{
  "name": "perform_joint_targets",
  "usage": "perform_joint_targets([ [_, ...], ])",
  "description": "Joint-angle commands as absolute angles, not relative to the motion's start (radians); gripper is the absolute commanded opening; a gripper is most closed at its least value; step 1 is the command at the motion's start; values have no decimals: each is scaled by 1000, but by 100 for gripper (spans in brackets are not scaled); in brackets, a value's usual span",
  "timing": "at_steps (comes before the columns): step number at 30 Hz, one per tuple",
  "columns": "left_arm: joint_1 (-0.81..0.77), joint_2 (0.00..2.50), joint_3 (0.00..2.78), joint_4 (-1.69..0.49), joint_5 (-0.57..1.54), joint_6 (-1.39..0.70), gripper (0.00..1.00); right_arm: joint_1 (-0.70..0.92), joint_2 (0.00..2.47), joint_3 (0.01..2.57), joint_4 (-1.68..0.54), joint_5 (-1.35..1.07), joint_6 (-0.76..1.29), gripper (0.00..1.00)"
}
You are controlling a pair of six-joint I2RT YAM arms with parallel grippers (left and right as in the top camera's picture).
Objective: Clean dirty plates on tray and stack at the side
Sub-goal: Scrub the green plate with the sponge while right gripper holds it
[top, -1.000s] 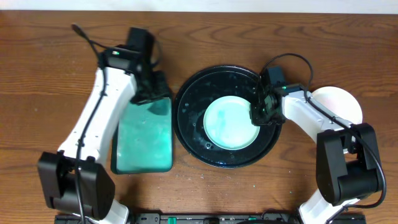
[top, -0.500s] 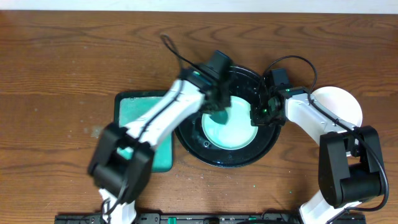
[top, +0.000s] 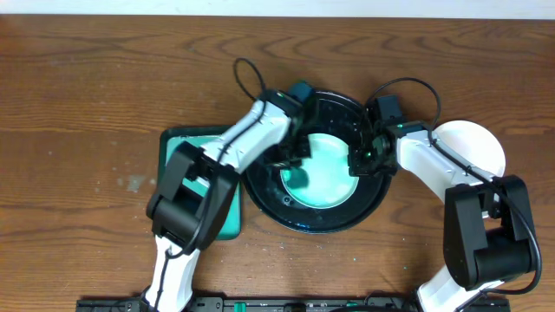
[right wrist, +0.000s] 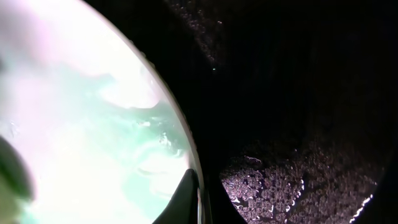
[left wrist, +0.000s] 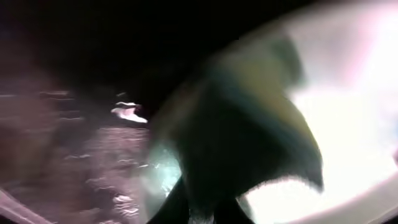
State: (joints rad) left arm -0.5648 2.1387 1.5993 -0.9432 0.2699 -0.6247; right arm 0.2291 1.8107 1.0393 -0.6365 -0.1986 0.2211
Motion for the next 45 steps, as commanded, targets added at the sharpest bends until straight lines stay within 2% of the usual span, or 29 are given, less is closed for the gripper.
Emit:
perform_joint_targets([
  [1, -517, 2181, 1612, -983, 1, -497, 7, 256, 1819, 1014, -635, -228, 231, 1],
  [8, -570, 2184, 1608, -884, 80, -464, 8, 256, 1819, 1014, -633, -214, 232, 1],
  [16, -691, 2255, 1607, -645, 546, -543, 7, 258, 1819, 1014, -643, -213, 231, 1],
  [25, -720, 2265, 1607, -746, 735, -443, 8, 258, 1819, 1014, -644, -214, 231, 1],
  [30, -720, 2265, 1607, -858, 736, -411, 8, 258, 1819, 1014, -643, -214, 231, 1],
  [32, -719, 2265, 1607, -900, 694, -411, 7, 258, 1819, 1014, -644, -214, 231, 1],
  [36, -693, 2246, 1608, -963, 371, -541, 7, 258, 1819, 1014, -647, -214, 231, 1],
  [45, -601, 2176, 1609, -1043, -186, -626, 7, 258, 1819, 1014, -646, -214, 231, 1],
])
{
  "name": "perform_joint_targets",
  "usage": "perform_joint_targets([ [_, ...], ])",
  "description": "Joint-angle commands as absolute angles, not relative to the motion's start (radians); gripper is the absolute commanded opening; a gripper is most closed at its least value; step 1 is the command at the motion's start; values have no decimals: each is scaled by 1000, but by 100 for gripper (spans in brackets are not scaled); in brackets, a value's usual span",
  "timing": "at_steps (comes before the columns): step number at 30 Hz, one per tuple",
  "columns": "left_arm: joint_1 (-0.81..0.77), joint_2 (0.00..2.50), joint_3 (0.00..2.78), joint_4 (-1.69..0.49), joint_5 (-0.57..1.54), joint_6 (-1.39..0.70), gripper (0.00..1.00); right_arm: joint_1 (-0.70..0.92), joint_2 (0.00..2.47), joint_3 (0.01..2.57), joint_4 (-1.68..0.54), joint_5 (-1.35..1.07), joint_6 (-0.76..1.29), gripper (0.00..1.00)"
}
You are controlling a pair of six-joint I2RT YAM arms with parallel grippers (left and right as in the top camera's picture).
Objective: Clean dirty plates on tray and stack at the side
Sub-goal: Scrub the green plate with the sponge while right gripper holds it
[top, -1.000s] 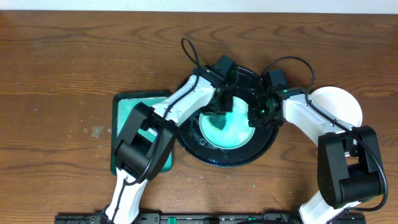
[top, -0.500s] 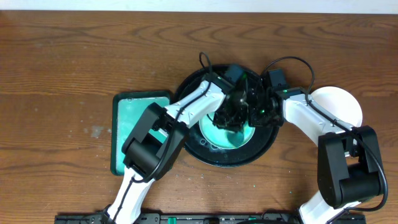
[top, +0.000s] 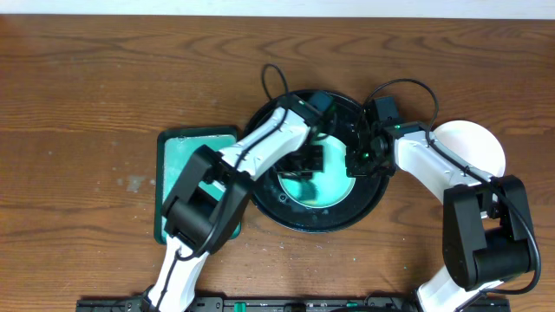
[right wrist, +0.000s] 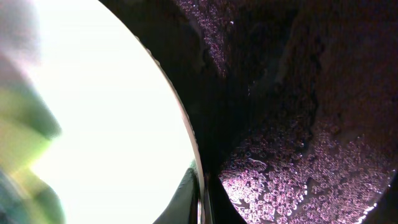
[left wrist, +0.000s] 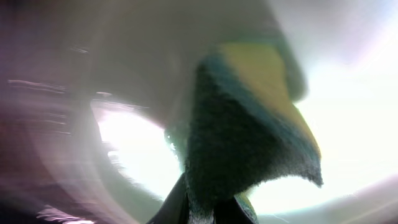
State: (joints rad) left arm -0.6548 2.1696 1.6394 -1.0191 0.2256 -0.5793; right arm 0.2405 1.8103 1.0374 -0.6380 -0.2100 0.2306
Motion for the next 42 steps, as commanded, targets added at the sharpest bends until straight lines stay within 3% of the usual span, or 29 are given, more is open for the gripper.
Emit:
perform_joint_targets([
  [1, -593, 2176, 1609, -1045, -220, -626, 7, 258, 1819, 1014, -646, -213, 231, 1],
  [7, -561, 2176, 1609, -983, -275, -616, 7, 258, 1819, 1014, -638, -213, 231, 1],
  [17, -608, 2260, 1608, -707, 481, -524, 7, 258, 1819, 1014, -639, -213, 231, 1],
  [23, -689, 2299, 1608, -684, 645, -471, 7, 258, 1819, 1014, -641, -213, 231, 1],
  [36, -694, 2292, 1609, -873, 687, -394, 7, 258, 1819, 1014, -643, -214, 231, 1],
  [42, -617, 2222, 1609, -983, 148, -609, 7, 258, 1819, 1014, -642, -214, 231, 1],
])
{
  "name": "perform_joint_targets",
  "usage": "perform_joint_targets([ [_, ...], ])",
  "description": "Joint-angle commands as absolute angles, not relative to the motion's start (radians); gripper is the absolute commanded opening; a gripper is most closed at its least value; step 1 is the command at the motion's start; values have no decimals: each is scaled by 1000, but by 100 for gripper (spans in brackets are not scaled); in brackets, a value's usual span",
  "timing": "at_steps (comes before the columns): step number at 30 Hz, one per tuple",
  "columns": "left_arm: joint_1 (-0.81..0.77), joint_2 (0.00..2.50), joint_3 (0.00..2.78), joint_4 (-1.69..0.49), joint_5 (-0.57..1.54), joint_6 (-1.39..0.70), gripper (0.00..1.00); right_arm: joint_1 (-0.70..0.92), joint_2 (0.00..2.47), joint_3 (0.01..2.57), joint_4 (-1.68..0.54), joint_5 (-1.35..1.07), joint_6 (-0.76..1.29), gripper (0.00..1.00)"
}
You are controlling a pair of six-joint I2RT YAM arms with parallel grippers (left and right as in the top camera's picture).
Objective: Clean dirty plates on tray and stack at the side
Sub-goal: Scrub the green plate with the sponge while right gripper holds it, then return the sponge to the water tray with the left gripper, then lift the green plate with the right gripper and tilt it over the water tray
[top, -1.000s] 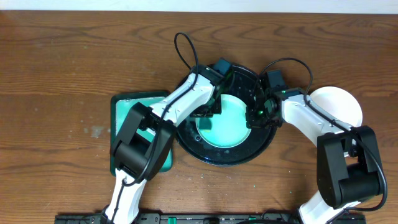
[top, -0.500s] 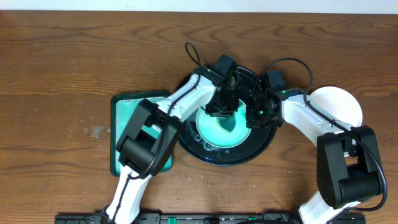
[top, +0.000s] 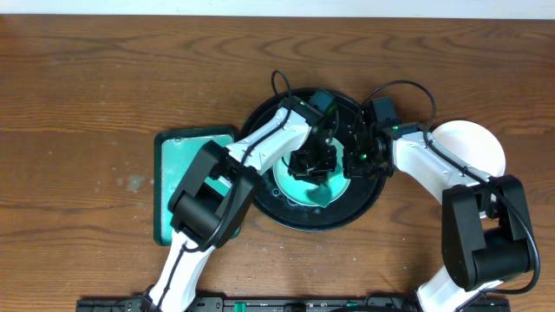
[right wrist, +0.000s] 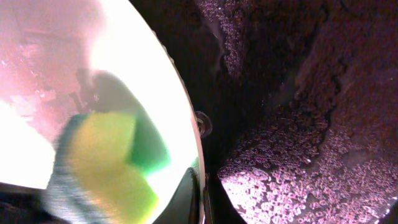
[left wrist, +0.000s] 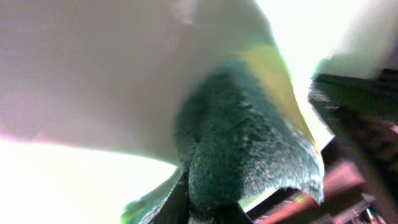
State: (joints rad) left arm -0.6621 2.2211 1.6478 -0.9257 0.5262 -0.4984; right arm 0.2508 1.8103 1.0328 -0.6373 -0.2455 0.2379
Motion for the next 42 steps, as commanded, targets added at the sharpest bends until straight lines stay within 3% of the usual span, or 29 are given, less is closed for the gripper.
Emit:
perform_joint_targets([
  [1, -595, 2215, 1609, -987, 77, -631, 7, 258, 1819, 1014, -641, -214, 231, 1],
  [7, -437, 2184, 1615, -998, 84, -620, 7, 258, 1819, 1014, -635, -213, 231, 1],
  [9, -379, 2074, 1617, -1029, 191, -580, 7, 258, 1819, 1014, -632, -213, 231, 1],
  [12, -342, 1933, 1616, -1080, 184, -522, 7, 258, 1819, 1014, -631, -206, 231, 1],
  [19, -274, 1793, 1586, -1192, -122, -495, 8, 258, 1819, 1014, -621, -154, 232, 1],
  [25, -237, 1794, 1320, -1008, -125, -554, 8, 258, 1819, 1014, -558, -154, 231, 3],
  [27, -224, 1794, 1232, -933, -123, -564, 13, 260, 1819, 1014, -547, -159, 231, 3],
  [31, -201, 1781, 1224, -965, -113, -577, 17, 264, 1798, 1019, -541, -194, 231, 1],
  [32, -198, 1764, 1237, -985, -113, -577, 25, 270, 1778, 1026, -550, -199, 231, 1],
  [33, -194, 1718, 1258, -1015, -113, -577, 39, 284, 1739, 1037, -558, -186, 223, 1],
  [36, -190, 1586, 1280, -1042, -114, -577, 60, 344, 1627, 1071, -558, -88, 180, 1],
  [39, -190, 1438, 1282, -1035, -118, -577, 73, 436, 1526, 1094, -500, 27, 112, 1],
  [42, -190, 1262, 1282, -1019, -125, -577, 75, 547, 1466, 1095, -339, 82, 43, 1],
])
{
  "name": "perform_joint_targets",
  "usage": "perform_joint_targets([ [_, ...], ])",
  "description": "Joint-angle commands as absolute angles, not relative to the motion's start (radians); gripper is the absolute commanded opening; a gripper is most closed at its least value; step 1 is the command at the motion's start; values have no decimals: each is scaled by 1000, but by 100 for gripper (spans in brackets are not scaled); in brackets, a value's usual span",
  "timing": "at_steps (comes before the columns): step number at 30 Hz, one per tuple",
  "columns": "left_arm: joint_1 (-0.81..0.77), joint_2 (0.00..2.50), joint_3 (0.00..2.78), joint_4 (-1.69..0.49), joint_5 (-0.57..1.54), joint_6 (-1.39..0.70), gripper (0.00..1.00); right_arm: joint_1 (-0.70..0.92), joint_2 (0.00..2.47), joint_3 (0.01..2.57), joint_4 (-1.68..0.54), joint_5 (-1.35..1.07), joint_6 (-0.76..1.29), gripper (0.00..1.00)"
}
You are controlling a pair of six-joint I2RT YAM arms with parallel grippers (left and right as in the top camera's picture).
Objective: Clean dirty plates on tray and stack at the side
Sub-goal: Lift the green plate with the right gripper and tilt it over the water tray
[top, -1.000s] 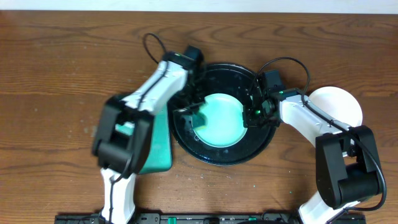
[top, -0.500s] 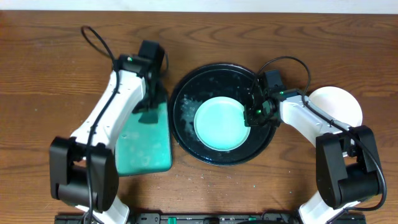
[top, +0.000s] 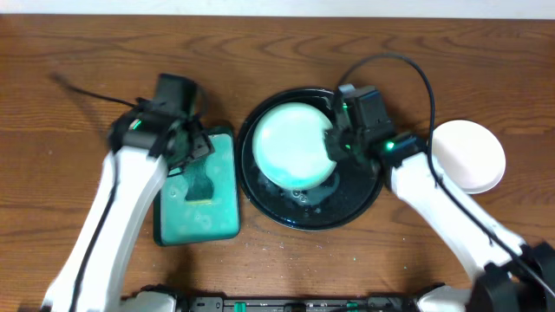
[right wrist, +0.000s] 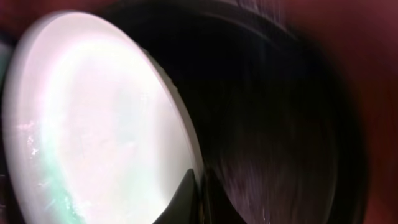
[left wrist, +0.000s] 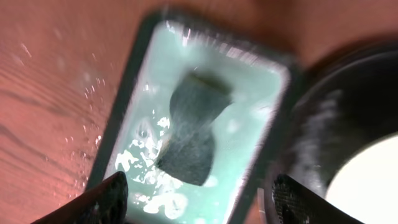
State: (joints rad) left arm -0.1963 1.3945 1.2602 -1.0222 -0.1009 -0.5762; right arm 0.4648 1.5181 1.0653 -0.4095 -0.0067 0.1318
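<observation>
A white plate with a greenish film hangs tilted over the black round tray. My right gripper is shut on its right rim. The right wrist view shows the plate with my right gripper pinching its edge. The dark sponge lies in the green rectangular dish. My left gripper hovers open above that dish. In the left wrist view the sponge rests on the wet green bottom, well ahead of my left gripper, which holds nothing.
A clean white plate sits on the wooden table to the right of the black tray. Water drops and foam lie in the green dish and the black tray.
My left gripper has left the plate, moved left over the green dish and opened; the sponge now lies in the dish. The right gripper holds the plate higher over the black tray.
My right gripper held the plate by its rim in the black tray throughout. My left gripper, shut on the sponge, stood against the plate's left part, then its middle, then its right. Now the sponge lies in the green dish and the plate is raised.
</observation>
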Motion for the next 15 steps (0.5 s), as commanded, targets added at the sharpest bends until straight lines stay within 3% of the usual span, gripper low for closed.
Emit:
perform_joint_targets([
  [1, -190, 1188, 1282, -1007, -125, -577, 76, 591, 1462, 1095, -266, 82, 15, 1],
  [5, -190, 1016, 1282, -989, -125, -577, 77, 708, 1491, 1095, -83, 99, -64, 1],
  [8, -190, 923, 1281, -990, -125, -577, 78, 804, 1571, 1095, 44, 262, -72, 1],
  [15, -190, 860, 1281, -991, -125, -577, 78, 978, 1597, 1095, 222, 535, -308, 1],
])
